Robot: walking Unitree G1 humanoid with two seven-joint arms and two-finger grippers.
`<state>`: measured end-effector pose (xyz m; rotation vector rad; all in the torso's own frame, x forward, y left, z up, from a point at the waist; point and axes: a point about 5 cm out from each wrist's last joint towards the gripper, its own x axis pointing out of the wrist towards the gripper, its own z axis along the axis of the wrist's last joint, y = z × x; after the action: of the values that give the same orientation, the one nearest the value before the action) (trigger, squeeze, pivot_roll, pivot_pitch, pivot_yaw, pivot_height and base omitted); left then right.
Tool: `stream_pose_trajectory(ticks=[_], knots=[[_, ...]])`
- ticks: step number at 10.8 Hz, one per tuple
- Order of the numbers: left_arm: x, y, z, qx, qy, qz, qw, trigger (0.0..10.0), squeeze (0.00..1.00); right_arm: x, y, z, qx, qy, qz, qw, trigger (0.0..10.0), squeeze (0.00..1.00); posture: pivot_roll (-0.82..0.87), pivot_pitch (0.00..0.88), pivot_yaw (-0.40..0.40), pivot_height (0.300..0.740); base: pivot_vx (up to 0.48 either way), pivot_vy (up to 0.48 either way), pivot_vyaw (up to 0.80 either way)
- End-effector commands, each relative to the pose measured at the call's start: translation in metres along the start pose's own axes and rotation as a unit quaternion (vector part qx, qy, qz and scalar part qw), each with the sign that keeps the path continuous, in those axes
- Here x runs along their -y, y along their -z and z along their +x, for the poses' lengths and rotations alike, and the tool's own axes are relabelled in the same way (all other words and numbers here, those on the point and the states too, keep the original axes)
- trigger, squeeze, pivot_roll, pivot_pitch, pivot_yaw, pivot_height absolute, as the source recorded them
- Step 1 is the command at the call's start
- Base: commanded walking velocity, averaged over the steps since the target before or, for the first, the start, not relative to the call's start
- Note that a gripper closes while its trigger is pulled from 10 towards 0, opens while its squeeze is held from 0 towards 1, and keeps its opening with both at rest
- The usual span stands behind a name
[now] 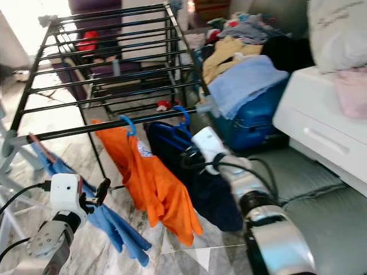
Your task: Hang hanger
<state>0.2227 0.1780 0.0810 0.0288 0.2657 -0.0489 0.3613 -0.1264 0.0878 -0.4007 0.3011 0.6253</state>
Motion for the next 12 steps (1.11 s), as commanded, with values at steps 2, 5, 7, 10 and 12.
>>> stream_pose_trajectory(ticks=[2, 5, 7, 10, 12], knots=[[-0.003, -0.006, -0.002, 0.007, -0.001, 0.005, 1.000, 10.0, 0.00, -0.004, 0.001, 0.003, -0.025, -0.011, -0.033, 0.999, 0.0, 0.00, 0.10, 0.040, 0.068, 0.740, 0.000, 0.000, 0.00], [-0.001, -0.005, -0.002, -0.001, 0.004, 0.004, 1.000, 10.0, 0.00, 0.010, 0.015, -0.005, -0.068, 0.023, -0.053, 0.996, 0.0, 0.00, 0.09, 0.039, 0.068, 0.740, 0.000, 0.000, 0.00], [0.001, -0.005, -0.001, -0.003, 0.006, 0.002, 1.000, 10.0, 0.00, 0.015, 0.015, -0.007, -0.064, 0.036, -0.037, 0.997, 0.0, 0.00, 0.09, 0.038, 0.069, 0.740, 0.000, 0.000, 0.00], [0.003, -0.005, 0.001, -0.006, 0.009, -0.002, 1.000, 10.0, 0.00, 0.014, 0.005, -0.004, -0.040, 0.034, -0.029, 0.998, 0.0, 0.00, 0.08, 0.033, 0.061, 0.740, 0.000, 0.000, 0.00], [0.004, -0.005, 0.002, -0.006, 0.007, -0.004, 1.000, 10.0, 0.00, 0.012, 0.004, -0.002, -0.036, 0.027, -0.028, 0.999, 0.0, 0.00, 0.08, 0.028, 0.057, 0.740, 0.000, 0.000, 0.00]])
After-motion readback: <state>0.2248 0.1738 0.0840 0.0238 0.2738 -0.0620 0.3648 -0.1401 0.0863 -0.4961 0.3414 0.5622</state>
